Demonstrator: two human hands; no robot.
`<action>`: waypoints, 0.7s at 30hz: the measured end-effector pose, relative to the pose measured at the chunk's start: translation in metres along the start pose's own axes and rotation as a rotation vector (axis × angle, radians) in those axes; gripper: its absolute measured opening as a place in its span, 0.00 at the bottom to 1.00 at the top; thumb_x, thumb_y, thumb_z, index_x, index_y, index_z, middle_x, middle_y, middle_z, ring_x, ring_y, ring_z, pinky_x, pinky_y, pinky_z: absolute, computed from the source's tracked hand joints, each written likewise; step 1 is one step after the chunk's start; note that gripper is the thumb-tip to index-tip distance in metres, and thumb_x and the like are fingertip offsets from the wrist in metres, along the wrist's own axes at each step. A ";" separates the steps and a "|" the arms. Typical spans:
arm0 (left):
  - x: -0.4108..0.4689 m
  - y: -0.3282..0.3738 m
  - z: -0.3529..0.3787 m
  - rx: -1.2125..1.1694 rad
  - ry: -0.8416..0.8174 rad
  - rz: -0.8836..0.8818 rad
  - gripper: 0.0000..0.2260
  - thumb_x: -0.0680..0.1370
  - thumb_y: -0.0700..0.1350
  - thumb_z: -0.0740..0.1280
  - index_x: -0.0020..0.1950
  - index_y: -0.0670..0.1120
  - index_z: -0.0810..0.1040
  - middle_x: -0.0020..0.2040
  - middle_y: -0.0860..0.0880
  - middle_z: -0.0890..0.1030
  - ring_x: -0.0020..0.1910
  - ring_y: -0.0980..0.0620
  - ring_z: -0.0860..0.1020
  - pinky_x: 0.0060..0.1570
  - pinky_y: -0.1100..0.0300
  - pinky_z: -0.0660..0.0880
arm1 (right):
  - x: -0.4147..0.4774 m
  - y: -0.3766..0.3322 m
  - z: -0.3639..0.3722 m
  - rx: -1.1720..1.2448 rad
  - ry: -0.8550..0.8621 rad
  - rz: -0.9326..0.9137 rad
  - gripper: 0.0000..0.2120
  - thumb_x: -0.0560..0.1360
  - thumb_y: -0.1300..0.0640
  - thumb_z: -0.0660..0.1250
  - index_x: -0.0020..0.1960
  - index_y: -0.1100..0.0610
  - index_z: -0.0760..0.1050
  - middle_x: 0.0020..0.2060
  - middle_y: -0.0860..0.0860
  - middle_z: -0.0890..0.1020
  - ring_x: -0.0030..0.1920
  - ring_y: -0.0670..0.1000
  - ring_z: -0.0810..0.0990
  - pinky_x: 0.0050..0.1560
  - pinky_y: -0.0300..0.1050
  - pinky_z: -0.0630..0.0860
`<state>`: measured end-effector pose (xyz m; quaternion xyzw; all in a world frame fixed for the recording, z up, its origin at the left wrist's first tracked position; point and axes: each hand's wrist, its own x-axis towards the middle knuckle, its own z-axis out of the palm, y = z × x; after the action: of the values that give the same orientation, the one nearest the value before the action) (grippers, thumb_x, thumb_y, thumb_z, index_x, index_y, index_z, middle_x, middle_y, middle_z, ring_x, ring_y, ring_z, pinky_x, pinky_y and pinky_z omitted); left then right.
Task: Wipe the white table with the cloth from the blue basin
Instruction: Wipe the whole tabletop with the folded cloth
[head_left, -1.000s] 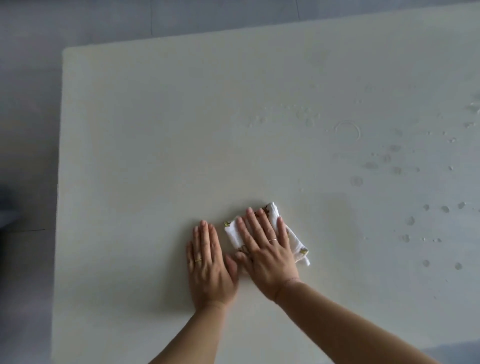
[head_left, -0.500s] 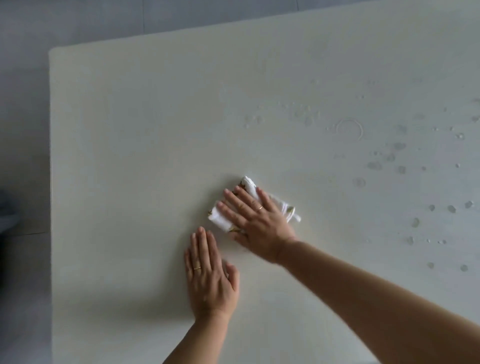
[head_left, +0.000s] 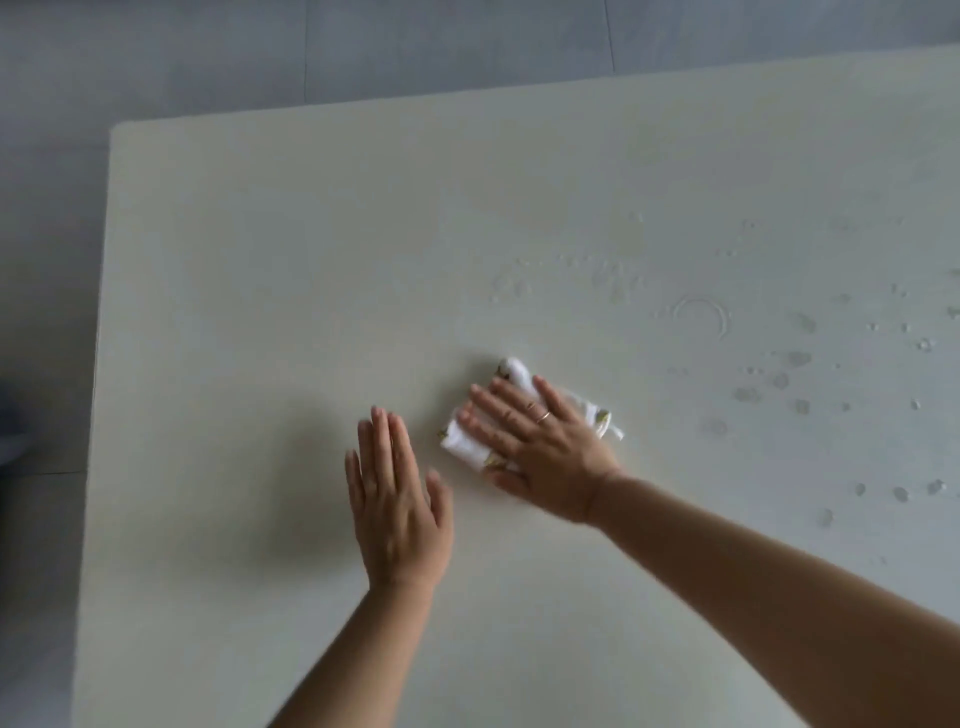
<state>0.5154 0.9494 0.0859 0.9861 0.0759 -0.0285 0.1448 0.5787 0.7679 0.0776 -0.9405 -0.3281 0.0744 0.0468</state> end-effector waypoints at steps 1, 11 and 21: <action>0.022 0.003 -0.001 0.003 0.015 0.007 0.28 0.76 0.47 0.52 0.74 0.36 0.59 0.75 0.39 0.59 0.75 0.42 0.58 0.73 0.49 0.49 | 0.004 0.021 -0.004 -0.009 0.002 0.057 0.28 0.77 0.41 0.53 0.74 0.48 0.60 0.74 0.51 0.64 0.74 0.55 0.60 0.72 0.59 0.56; 0.138 0.014 0.021 0.063 0.033 -0.016 0.28 0.78 0.50 0.52 0.76 0.38 0.56 0.77 0.41 0.56 0.76 0.43 0.54 0.73 0.48 0.50 | 0.035 -0.004 0.005 0.128 0.051 0.221 0.27 0.78 0.43 0.52 0.75 0.48 0.58 0.76 0.50 0.59 0.76 0.54 0.54 0.74 0.60 0.48; 0.135 0.018 0.017 0.071 0.057 -0.026 0.28 0.77 0.49 0.50 0.75 0.38 0.59 0.76 0.41 0.60 0.75 0.42 0.57 0.73 0.47 0.54 | 0.108 0.040 -0.005 0.215 0.113 0.823 0.30 0.78 0.42 0.50 0.77 0.49 0.47 0.77 0.53 0.48 0.77 0.54 0.44 0.72 0.56 0.32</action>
<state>0.6509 0.9470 0.0641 0.9900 0.0918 -0.0049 0.1071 0.6879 0.8035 0.0656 -0.9855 0.0871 0.0688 0.1287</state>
